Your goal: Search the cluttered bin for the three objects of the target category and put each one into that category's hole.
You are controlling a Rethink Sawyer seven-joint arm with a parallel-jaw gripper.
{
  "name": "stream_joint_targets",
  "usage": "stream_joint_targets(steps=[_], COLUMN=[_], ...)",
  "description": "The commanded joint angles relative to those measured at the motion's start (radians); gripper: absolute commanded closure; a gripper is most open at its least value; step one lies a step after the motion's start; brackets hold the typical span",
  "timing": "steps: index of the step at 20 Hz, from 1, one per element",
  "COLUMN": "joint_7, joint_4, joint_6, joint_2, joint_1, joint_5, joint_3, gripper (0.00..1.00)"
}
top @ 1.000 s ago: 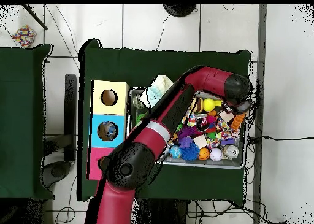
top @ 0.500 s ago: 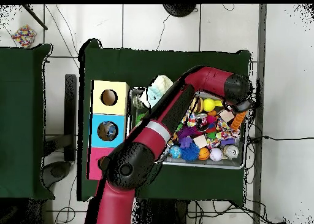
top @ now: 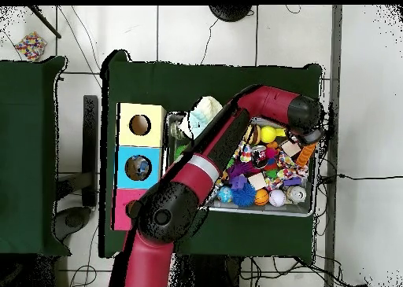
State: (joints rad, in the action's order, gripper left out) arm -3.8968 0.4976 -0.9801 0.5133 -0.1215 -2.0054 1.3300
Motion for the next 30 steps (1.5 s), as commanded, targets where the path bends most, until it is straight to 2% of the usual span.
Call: stream_joint_targets(steps=[1, 3, 12, 19, 25, 30], joint_7=[0.078, 0.071, 0.07, 0.037, 0.13, 0.145], joint_4=[-0.026, -0.02, 0.003, -0.025, -0.065, -0.087], joint_6=[0.041, 0.076, 0.076, 0.045, -0.111, -0.187], joint_2=[0.043, 0.055, 0.083, 0.125, 0.056, 0.029], joint_1=[-0.016, -0.015, -0.003, -0.016, 0.005, 0.012], joint_5=[-0.004, -0.003, -0.003, -0.032, 0.048, 0.078], joint_3=[-0.002, -0.001, -0.015, 0.008, -0.116, -0.18], gripper=[0.0, 0.0, 0.0, 0.0, 0.0, 0.0])
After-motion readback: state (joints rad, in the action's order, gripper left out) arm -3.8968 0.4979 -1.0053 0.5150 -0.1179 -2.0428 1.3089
